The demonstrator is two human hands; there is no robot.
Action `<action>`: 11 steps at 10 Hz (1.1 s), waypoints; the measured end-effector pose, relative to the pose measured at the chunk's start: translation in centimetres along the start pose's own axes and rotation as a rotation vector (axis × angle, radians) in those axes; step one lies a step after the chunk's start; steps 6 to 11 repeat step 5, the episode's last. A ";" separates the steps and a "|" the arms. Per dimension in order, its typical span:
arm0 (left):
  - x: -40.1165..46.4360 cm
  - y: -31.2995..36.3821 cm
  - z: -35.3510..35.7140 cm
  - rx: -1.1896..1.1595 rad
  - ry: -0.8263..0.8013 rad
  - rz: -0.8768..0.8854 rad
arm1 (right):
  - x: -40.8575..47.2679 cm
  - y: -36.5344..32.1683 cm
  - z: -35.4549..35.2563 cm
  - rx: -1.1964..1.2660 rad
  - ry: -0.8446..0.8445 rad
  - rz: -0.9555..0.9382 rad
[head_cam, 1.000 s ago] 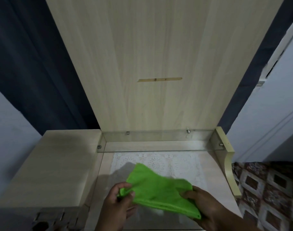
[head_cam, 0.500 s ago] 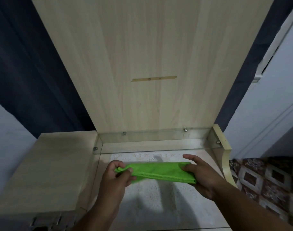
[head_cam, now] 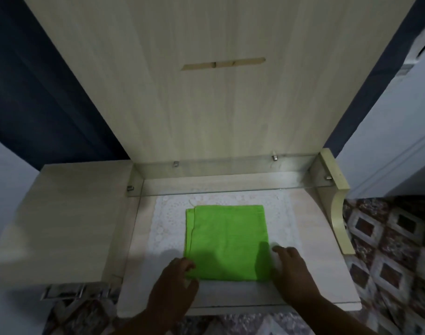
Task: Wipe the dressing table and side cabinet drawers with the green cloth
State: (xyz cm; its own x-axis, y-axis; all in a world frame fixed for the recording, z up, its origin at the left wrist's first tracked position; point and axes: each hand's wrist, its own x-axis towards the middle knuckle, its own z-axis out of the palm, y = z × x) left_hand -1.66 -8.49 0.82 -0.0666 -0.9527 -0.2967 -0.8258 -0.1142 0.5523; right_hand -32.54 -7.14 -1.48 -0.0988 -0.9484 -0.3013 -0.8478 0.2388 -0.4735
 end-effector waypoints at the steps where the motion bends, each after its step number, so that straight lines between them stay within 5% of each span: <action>1: 2.4 0.5 0.6 0.325 -0.067 0.279 | 1.4 -0.5 0.7 -0.235 -0.067 -0.190; 2: 3.8 1.5 0.5 0.484 -0.247 0.285 | 2.1 -1.3 0.9 -0.443 -0.237 -0.240; 3: 4.2 0.6 1.3 0.680 -0.235 0.379 | 2.6 -1.7 0.8 -0.528 -0.298 -0.292; 4: 4.1 0.2 0.9 0.675 -0.140 0.501 | 2.2 -1.4 0.1 -0.468 -0.156 -0.383; 5: 1.2 -0.7 0.0 0.500 -0.163 0.523 | -1.1 -0.3 -0.5 -0.280 -0.193 -0.452; 11: 1.2 -0.7 0.0 0.500 -0.163 0.523 | -1.1 -0.3 -0.5 -0.280 -0.193 -0.452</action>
